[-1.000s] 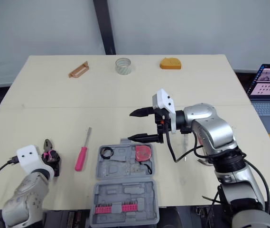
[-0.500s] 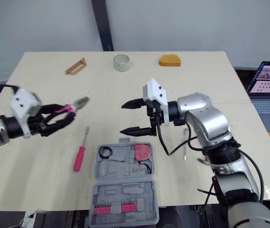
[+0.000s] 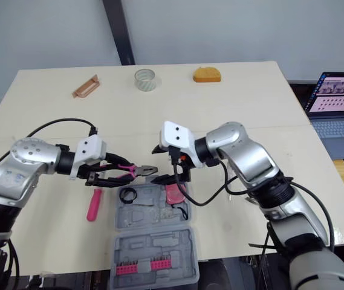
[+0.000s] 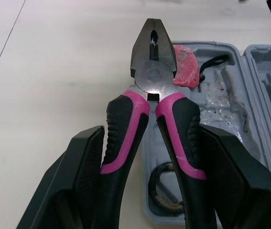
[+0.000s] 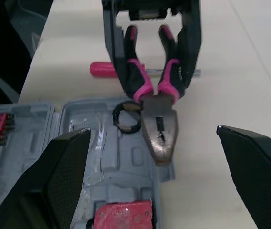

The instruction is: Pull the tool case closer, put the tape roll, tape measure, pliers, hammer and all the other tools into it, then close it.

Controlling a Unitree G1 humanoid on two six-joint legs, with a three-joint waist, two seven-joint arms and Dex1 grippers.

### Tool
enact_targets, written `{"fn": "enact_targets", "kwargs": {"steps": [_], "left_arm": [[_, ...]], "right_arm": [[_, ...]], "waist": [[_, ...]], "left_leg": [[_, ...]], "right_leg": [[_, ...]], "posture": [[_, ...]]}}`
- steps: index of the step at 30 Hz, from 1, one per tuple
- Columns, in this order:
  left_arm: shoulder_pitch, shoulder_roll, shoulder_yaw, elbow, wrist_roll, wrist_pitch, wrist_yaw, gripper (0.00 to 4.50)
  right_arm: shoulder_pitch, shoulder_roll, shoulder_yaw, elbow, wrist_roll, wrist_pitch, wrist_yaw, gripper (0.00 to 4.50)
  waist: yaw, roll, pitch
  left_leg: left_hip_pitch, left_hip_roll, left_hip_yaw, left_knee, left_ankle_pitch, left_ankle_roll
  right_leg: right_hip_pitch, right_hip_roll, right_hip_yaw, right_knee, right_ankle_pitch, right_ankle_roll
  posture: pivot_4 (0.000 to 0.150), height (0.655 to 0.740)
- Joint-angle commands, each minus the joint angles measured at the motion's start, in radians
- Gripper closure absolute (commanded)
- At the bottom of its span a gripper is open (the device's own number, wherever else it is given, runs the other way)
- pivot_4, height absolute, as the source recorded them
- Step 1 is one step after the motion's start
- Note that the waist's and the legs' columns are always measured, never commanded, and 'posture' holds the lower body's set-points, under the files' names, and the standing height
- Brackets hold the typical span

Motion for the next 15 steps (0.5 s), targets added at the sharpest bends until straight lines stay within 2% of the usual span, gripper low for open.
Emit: {"fn": "enact_targets", "kwargs": {"steps": [1,15], "left_arm": [[-0.022,-0.026,-0.004,-0.029,-0.006,-0.002,-0.016,1.95],[0.01,-0.063,0.004,-0.103,-0.018,0.054,0.012,1.95]], "right_arm": [[-0.028,0.019,0.033,-0.02,-0.041,0.006,-0.019,0.0],[-0.034,0.071,0.079,0.031,-0.114,-0.018,-0.018,0.0]], "waist": [[0.0,0.0,0.0],[-0.001,0.0,0.0]], "left_leg": [[0.0,0.0,0.0,0.0,0.0,0.0],[0.0,0.001,0.0,0.002,0.0,0.0]], "right_leg": [[0.0,0.0,0.0,0.0,0.0,0.0],[-0.001,0.0,-0.001,0.002,0.0,-0.001]], "posture": [[0.15,0.74],[0.15,0.74]]}}
